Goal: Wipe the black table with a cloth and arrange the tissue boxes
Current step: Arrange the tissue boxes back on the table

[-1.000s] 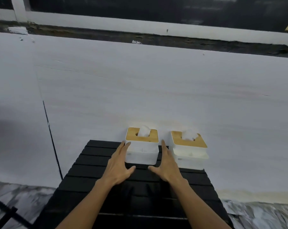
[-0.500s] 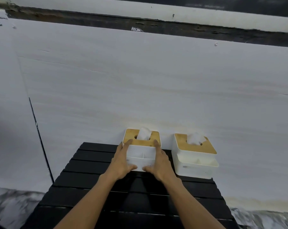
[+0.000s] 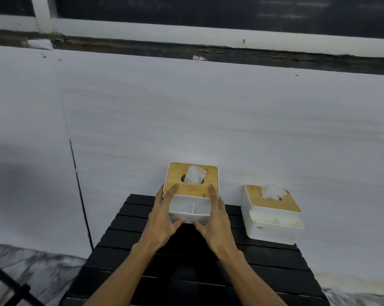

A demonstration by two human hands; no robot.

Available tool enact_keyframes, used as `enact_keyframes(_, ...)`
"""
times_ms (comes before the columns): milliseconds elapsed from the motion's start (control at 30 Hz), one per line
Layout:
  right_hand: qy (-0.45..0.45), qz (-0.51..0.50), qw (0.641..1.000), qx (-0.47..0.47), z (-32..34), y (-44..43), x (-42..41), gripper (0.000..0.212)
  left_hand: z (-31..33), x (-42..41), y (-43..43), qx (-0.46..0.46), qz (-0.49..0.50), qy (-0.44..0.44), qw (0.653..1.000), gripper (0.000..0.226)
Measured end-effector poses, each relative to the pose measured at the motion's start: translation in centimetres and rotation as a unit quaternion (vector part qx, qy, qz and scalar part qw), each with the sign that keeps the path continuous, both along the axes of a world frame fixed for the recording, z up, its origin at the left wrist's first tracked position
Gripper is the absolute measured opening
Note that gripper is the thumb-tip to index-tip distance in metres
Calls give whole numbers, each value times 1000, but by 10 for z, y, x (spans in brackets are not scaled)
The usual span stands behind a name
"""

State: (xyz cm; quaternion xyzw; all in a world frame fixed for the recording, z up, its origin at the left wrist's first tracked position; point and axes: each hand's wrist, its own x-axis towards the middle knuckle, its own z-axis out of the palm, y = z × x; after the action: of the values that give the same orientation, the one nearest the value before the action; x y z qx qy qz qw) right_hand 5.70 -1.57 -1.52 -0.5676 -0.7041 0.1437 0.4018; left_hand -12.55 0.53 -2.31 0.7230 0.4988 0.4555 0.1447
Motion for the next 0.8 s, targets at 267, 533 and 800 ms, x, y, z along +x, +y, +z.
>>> enact_keyframes(267, 0, 16, 1000, -17, -1, 6, -47, 112, -3, -45, 0, -5, 28, 11, 1000, 101)
enact_keyframes(533, -8, 15, 998, -60, -7, 25, -72, 113, -9, -72, 22, -53, 24, 23, 998, 101)
enact_keyframes(800, -17, 10, 997, -74, -10, 39, -76, 111, -15, -79, 41, -83, 17, 25, 996, 104)
